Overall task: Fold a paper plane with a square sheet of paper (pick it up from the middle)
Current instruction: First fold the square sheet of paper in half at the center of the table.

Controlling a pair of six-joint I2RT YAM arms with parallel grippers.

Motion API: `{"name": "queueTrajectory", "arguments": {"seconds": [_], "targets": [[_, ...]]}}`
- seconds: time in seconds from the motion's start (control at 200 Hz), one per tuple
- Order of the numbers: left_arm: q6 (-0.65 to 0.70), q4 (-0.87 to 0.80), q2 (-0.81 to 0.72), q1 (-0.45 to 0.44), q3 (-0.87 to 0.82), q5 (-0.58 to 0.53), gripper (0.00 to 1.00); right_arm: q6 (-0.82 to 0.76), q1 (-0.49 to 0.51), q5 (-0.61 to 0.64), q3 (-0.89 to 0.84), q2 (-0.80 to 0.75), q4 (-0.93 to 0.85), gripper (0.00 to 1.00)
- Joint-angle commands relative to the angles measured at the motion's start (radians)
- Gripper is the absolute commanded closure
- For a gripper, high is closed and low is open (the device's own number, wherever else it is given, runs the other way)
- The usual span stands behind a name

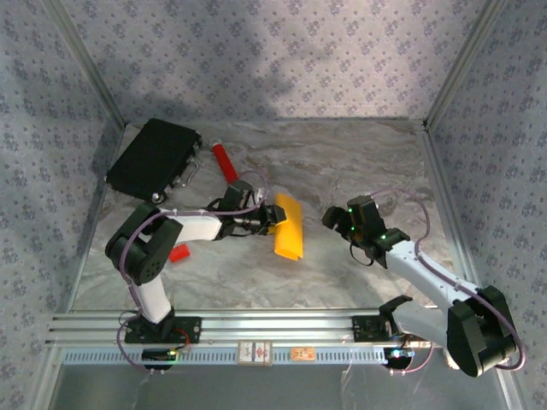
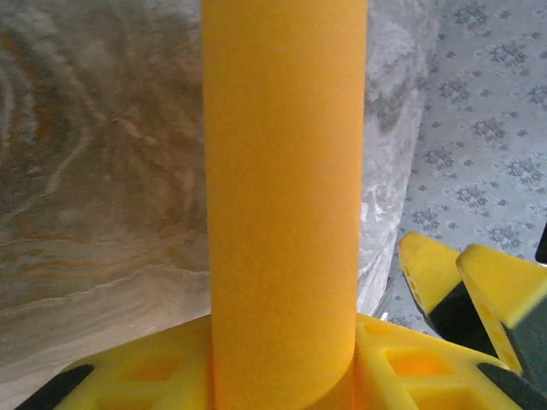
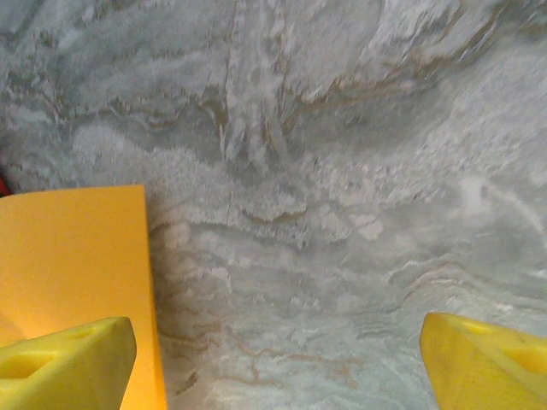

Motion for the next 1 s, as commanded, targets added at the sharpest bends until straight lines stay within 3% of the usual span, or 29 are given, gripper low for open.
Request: {"name": "queueTrajectory", "arguments": {"seconds": [0.0,0.31,0.595,0.994], "targets": [[-0.015,0.054,0.016,-0.008,-0.018,-0.018,0.62,-0.021,-0.005,-0.088,-0.006,0.018,0.046,0.12],[0.046,-0.021,0.034,-0.01,-0.046,-0.062,0.61,-0.024,-0.002,-0.131,0.006,0.077,0.086,0.12],[0.215,-0.29,0.013,-0.034,0.017,-0.172,0.51,-0.028,0.004,-0.135,0.02,0.096,0.085,0.12],[0.324,-0.499,-0.08,-0.072,0.089,-0.356,0.42,-0.029,0.01,-0.129,0.02,0.107,0.076,0.11]]}}
